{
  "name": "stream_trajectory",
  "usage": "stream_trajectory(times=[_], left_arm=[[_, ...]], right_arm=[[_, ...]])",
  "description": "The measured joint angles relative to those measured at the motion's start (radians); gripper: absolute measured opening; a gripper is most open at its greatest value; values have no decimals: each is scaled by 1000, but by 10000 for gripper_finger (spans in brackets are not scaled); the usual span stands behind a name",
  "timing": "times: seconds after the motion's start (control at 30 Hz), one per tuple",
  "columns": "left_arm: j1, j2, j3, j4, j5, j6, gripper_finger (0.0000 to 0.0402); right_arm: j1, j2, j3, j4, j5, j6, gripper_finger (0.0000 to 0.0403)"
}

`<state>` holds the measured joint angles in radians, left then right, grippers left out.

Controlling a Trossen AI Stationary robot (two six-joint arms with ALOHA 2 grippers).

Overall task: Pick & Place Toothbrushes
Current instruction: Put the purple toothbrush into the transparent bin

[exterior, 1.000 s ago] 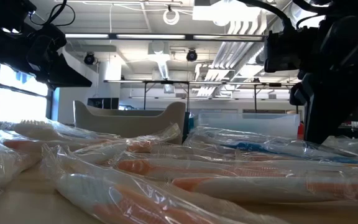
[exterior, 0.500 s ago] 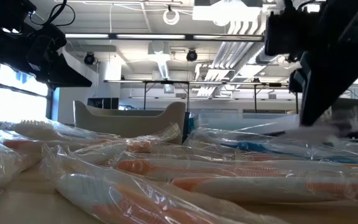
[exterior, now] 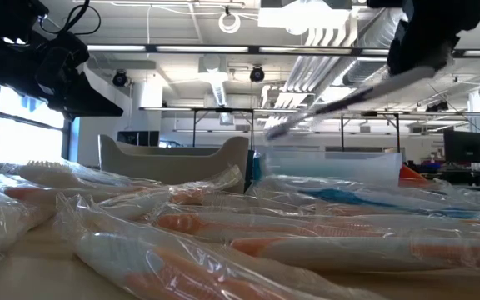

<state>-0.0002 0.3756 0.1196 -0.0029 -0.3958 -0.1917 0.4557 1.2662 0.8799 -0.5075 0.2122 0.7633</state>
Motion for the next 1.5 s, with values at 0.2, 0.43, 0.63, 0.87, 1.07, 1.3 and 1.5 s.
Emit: stream_trajectory(times=[0.2, 0.43, 0.63, 0.87, 1.07, 1.3, 1.5], left_arm=[[0, 0, 0, 0, 0, 0, 0], [0, 0, 0, 0, 0, 0, 0], [0, 0, 0, 0, 0, 0, 0], [0, 0, 0, 0, 0, 0, 0], [0, 0, 0, 0, 0, 0, 0], [0, 0, 0, 0, 0, 0, 0], [0, 0, 0, 0, 0, 0, 0]], right_arm=[[0, -82, 0, -20, 114, -38, 3], [-31, -103, 0, -21, 235, -131, 3], [-107, -89, 0, -32, 262, -218, 3], [-184, -46, 0, -123, 267, -246, 3], [-224, -8, 0, -140, 284, -264, 3], [-262, 54, 0, -142, 284, -271, 3], [-276, 125, 0, -139, 274, -271, 3]])
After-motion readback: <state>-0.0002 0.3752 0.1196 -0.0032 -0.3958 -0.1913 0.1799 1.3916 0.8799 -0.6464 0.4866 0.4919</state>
